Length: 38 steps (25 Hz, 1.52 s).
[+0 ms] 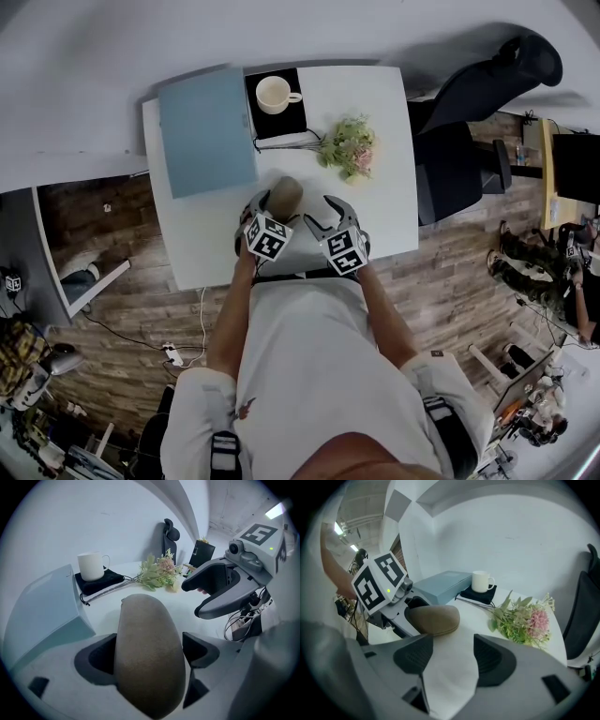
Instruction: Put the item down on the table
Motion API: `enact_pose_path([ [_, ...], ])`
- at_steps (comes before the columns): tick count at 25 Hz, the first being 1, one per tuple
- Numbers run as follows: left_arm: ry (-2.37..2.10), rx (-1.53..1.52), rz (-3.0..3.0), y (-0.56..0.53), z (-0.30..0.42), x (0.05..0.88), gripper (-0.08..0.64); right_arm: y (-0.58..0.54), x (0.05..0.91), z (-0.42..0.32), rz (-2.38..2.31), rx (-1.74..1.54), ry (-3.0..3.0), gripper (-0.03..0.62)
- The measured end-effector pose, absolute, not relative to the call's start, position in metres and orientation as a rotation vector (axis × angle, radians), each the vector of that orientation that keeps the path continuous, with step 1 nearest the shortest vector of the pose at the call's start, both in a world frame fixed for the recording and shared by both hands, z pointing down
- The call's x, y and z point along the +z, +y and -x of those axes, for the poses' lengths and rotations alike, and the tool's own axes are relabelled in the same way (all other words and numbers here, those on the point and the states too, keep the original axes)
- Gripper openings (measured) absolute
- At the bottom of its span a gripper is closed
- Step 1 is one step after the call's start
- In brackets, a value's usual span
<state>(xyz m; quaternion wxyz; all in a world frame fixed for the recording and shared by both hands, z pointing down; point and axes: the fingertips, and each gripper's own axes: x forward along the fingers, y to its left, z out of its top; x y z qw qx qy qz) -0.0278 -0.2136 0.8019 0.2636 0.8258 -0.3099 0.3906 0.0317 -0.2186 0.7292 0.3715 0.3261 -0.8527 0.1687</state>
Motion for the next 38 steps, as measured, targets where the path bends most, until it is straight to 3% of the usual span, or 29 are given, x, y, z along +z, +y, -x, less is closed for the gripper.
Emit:
enact_pose_path([
  [23,-0.993,0.953,-2.323,-0.207,0.047,0.764,0.453,-0.205,0.701,-0.025,-0.943,0.351,-2.204,0.281],
  [33,-1.269,0.705,-2.528,-0.220,0.066,0.671,0.351,-0.212,0.651,-0.026,-1.112,0.273,-2.284,0.272],
  [38,-1.389,0.554,-2.611,-0.230,0.076,0.615,0.333,-0.221,0.604,-0.022,-1.213,0.180,-2.348,0.270],
])
